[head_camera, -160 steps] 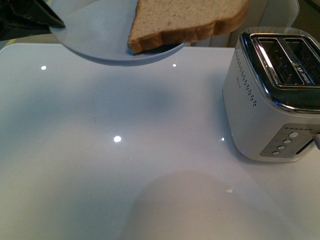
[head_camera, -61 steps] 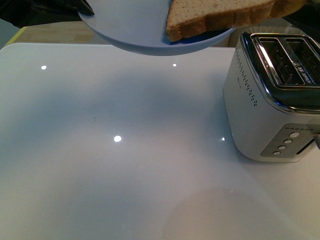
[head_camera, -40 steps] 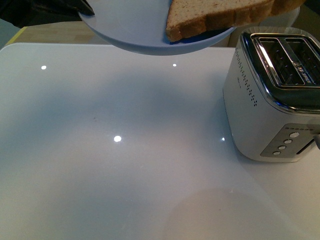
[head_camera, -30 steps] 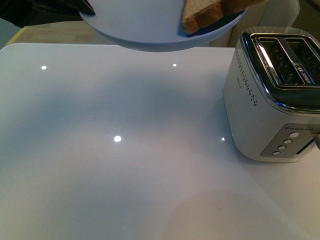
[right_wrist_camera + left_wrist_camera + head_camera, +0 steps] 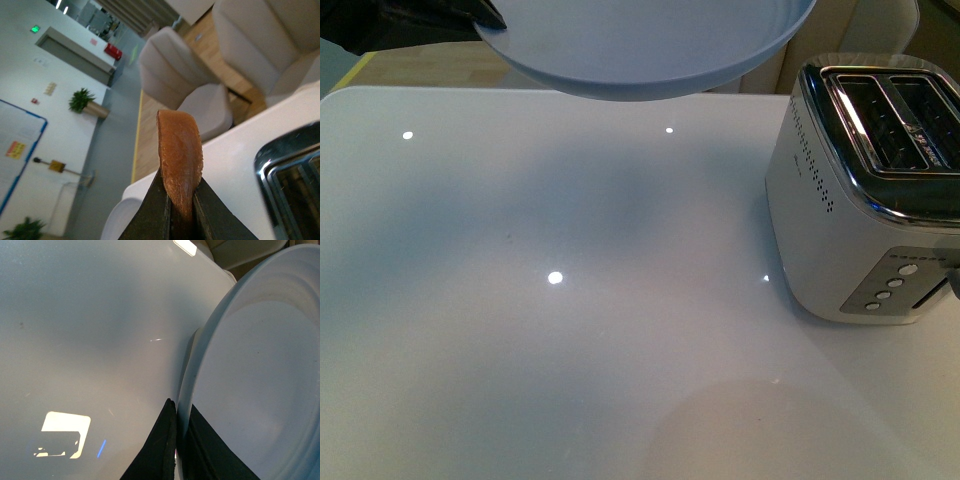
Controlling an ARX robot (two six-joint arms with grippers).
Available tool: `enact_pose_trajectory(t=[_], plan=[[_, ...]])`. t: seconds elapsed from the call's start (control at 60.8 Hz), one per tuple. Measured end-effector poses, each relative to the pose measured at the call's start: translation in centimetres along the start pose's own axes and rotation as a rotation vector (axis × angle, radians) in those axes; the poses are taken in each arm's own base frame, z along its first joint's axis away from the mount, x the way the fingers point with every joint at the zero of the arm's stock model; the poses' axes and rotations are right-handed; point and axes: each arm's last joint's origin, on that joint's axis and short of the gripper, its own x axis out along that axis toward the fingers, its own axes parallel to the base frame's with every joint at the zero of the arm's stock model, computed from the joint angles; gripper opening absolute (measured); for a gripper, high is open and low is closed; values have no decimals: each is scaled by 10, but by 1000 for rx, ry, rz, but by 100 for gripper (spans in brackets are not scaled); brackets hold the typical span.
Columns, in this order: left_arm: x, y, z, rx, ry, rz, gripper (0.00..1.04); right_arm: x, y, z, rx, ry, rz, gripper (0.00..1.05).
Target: Left arm holds plate, right arm toasts bread
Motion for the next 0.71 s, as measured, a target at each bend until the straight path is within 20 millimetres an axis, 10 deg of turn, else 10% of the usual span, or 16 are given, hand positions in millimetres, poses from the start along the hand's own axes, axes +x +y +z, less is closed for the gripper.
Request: enact_pose_trajectory(t=[0.362,0.707], plan=[[-2,1,1,-2,-2,-3,3,25,-28,-30,-477,105,-186,3],[-2,1,0,-2,2,-5,3,51,-46,-67,-581,225,-238,3]])
